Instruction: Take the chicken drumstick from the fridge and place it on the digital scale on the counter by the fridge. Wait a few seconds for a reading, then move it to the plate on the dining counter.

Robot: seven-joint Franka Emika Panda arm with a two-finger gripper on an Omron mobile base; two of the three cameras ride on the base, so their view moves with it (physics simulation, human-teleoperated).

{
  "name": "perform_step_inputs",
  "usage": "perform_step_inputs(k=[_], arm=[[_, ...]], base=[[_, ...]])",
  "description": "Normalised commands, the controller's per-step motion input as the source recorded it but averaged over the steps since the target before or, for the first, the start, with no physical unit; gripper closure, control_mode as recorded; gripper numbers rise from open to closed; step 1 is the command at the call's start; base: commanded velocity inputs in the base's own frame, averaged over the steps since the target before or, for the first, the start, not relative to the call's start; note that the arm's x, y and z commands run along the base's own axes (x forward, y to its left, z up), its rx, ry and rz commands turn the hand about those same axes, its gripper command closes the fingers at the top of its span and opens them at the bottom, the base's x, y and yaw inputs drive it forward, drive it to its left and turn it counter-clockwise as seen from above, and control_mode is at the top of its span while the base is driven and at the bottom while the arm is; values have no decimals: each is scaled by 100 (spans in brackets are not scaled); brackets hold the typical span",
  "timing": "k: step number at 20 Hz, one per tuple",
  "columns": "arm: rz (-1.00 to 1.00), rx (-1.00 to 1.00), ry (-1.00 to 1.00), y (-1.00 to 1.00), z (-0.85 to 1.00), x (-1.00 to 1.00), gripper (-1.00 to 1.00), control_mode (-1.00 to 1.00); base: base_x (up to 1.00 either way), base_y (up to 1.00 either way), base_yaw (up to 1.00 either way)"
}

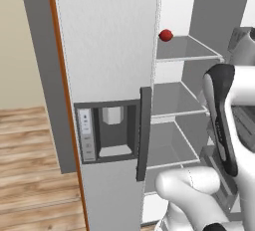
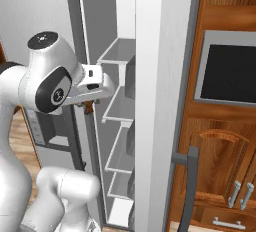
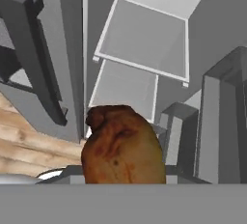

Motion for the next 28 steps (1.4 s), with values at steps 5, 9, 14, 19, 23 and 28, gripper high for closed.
perform_step_inputs(k=[5, 9, 14, 19, 23, 28], arm=[[-17, 15, -14, 0, 0, -51, 100, -100], [0, 10, -13, 0, 0, -44, 100, -100], [0, 7, -12, 11, -10, -9, 100, -100], [0, 0, 0, 0, 0, 0, 100, -100], [0, 0, 0, 0, 0, 0, 100, 100], [0, 0, 0, 0, 0, 0, 100, 100]], base=[[0, 0, 0], [0, 0, 0], [0, 0, 0], [0, 0, 0], [-25, 2, 1], [-80, 36, 6]])
